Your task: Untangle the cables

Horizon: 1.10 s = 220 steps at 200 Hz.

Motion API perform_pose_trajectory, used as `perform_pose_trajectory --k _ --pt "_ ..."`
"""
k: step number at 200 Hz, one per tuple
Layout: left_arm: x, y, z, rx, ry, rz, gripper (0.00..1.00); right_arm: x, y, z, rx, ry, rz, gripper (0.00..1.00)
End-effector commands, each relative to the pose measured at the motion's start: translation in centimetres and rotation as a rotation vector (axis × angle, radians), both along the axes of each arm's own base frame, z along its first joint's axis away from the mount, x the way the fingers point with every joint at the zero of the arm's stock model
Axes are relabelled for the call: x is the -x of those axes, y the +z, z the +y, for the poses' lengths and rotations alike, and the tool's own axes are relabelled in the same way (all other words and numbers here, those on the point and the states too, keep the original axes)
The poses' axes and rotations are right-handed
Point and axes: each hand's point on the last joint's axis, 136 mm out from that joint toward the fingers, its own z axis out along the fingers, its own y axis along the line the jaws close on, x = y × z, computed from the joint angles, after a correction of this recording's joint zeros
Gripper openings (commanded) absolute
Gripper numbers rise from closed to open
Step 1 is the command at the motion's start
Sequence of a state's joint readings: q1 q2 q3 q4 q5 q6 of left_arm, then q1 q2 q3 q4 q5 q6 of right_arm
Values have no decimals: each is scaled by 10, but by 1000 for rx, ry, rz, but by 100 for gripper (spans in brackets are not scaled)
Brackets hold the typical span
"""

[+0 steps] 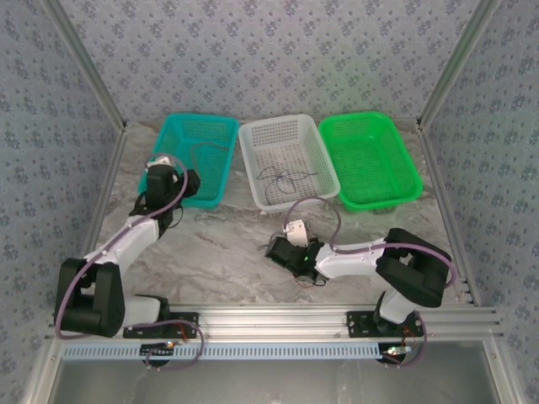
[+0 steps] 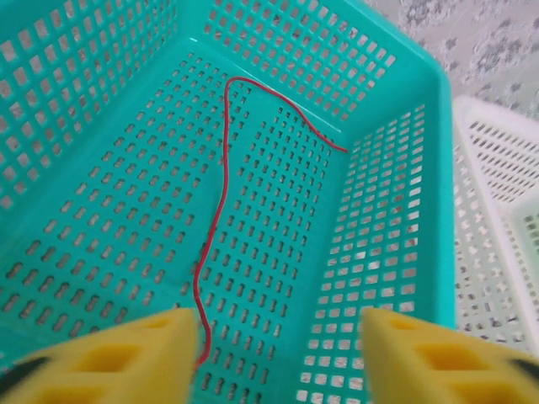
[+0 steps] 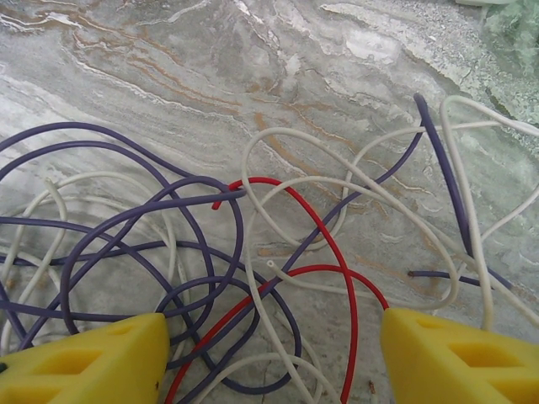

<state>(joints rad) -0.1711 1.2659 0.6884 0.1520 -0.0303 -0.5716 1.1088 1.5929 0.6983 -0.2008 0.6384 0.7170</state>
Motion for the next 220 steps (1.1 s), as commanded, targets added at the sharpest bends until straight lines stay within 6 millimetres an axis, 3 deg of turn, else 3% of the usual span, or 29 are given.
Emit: perform_pose_trajectory --k 1,23,54,76,100,127,167,192,220 --pt "16 22 -6 6 -31 -68 72 8 2 -7 32 25 20 70" --pt "37 39 -33 -75 -153 -132 89 7 15 4 -37 81 42 64" --pt "66 35 -67 -116 -297 -154 95 13 51 26 -203 247 66 68" --pt "82 24 -84 -102 -374 -158 96 15 70 16 -236 265 65 75" --pt "94 10 -103 -105 -449 -125 96 20 77 -2 -243 252 104 82" --pt "104 7 -123 -120 -516 -122 97 31 74 -18 -287 195 189 81" --pt "128 -3 -157 -182 -678 -120 96 35 47 -59 -356 -30 284 77" --pt "149 -10 -177 -242 -802 -117 96 28 41 -61 -489 -64 317 76" --pt "160 -15 -191 -261 -876 -120 96 33 36 -65 -512 -77 379 76"
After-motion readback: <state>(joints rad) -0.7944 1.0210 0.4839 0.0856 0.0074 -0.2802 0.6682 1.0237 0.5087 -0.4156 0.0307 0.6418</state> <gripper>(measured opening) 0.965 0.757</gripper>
